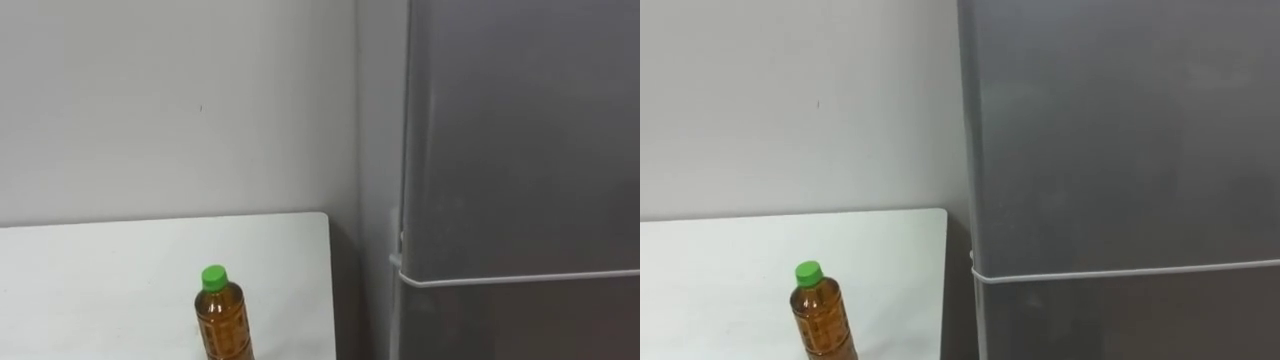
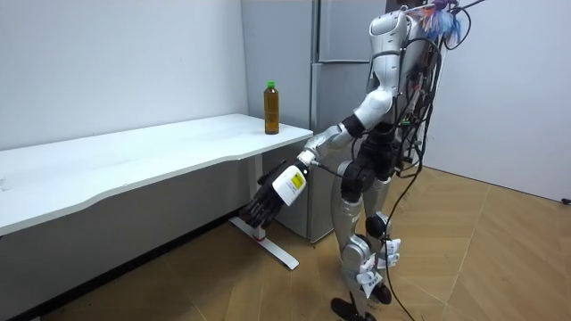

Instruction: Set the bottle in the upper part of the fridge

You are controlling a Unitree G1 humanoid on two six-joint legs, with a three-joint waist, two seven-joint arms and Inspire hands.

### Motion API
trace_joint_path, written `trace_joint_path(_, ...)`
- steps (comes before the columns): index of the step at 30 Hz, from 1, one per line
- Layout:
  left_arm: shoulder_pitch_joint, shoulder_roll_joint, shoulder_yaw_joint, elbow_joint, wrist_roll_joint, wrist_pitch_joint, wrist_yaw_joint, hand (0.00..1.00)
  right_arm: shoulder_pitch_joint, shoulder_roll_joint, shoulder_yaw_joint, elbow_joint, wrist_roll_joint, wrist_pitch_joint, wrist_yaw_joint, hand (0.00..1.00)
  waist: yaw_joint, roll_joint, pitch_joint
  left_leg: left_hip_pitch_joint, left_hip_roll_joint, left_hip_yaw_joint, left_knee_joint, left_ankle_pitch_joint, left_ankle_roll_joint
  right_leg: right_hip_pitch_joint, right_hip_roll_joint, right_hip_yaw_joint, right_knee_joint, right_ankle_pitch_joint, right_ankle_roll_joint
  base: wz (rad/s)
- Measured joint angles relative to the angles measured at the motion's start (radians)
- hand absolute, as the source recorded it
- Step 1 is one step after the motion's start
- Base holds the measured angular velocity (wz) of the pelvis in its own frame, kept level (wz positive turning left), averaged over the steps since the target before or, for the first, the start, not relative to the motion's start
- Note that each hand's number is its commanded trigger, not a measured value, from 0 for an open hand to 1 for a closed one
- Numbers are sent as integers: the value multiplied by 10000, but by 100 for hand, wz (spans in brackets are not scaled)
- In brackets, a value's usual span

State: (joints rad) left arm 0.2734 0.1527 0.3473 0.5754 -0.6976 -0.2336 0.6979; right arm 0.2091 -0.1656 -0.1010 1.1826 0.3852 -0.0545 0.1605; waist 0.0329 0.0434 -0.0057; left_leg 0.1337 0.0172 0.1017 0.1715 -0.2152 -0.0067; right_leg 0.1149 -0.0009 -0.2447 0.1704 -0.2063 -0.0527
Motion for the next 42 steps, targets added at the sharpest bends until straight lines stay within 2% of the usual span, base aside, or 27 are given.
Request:
trace_joint_path(3,21,2,36,-656,3,-151,257,0,155,0,-17,-256,-4,-8,-64,0,28,-29,14,22,-7,-23,-1,1,1,21,-6,0,1,-2,3,0)
trace_joint_path(9,-6,34,76,-1727,7,-165,390,0,258,6,-81,-275,9,-4,-82,0,39,-16,26,4,-16,-66,60,1,1,35,-13,-6,9,-3,4,0)
trace_joint_path(12,-4,64,120,-2619,-106,-164,619,0,312,7,-76,-308,26,2,-202,0,68,31,-11,-44,-17,-75,77,1,1,-14,-13,8,31,-17,7,0)
trace_joint_path(14,-9,253,124,-3109,-106,-165,774,0,286,13,-76,-305,4,4,-251,0,41,28,-16,-70,-17,-96,91,1,1,-30,-11,6,36,-18,5,0)
trace_joint_path(15,-52,391,181,-3330,-78,-166,770,0,289,16,-76,-299,12,-1,-259,0,36,-37,24,-70,-19,-101,101,1,1,-29,-10,19,47,-20,3,0)
trace_joint_path(16,-134,492,259,-3556,-52,-168,768,0,268,22,-69,-295,20,-7,-261,0,44,18,-3,-67,-19,-102,103,2,0,-25,-7,43,48,-20,2,0)
trace_joint_path(17,-161,520,324,-3717,-51,-168,769,0,250,25,-66,-297,24,-7,-258,0,53,-2,9,-65,-18,-101,104,1,0,-27,-5,50,50,-20,2,-5)
trace_joint_path(19,-166,528,573,-4615,372,-171,761,0,251,44,-68,-301,-21,-15,-263,0,123,2,9,-44,-17,-101,107,1,0,-29,2,105,48,-20,2,-8)
trace_joint_path(22,-170,528,628,-5384,913,-187,758,0,291,43,-69,-306,-2,-17,-299,0,222,-21,48,-20,-31,-105,107,1,0,-29,1,191,44,-19,5,-8)
trace_joint_path(27,-233,528,812,-6064,1233,-184,775,0,314,59,-68,-433,-18,-7,-345,0,240,73,33,-42,-45,-237,106,1,0,-46,5,193,15,-18,5,0)
trace_joint_path(32,-273,527,813,-6781,1194,-137,771,0,461,84,-29,-706,-2,6,-375,0,228,68,54,-55,-48,-230,112,1,0,-27,1,164,-3,-18,5,1)
trace_joint_path(36,-510,528,806,-7465,1240,-137,589,0,450,152,18,-909,-7,17,-412,0,160,11,110,-39,-66,-335,134,1,0,37,-9,107,-18,-23,12,6)
trace_joint_path(38,-659,527,791,-7583,1247,-128,406,0,445,194,19,-924,-6,17,-375,0,22,-3,115,-53,-90,-499,166,1,0,69,-26,7,-27,-41,26,15)
trace_joint_path(42,-694,507,689,-8196,1246,-81,-179,0,417,237,10,-915,-35,18,-143,0,-168,-48,116,-69,-93,-498,176,1,0,63,-24,-7,-32,-48,26,3)
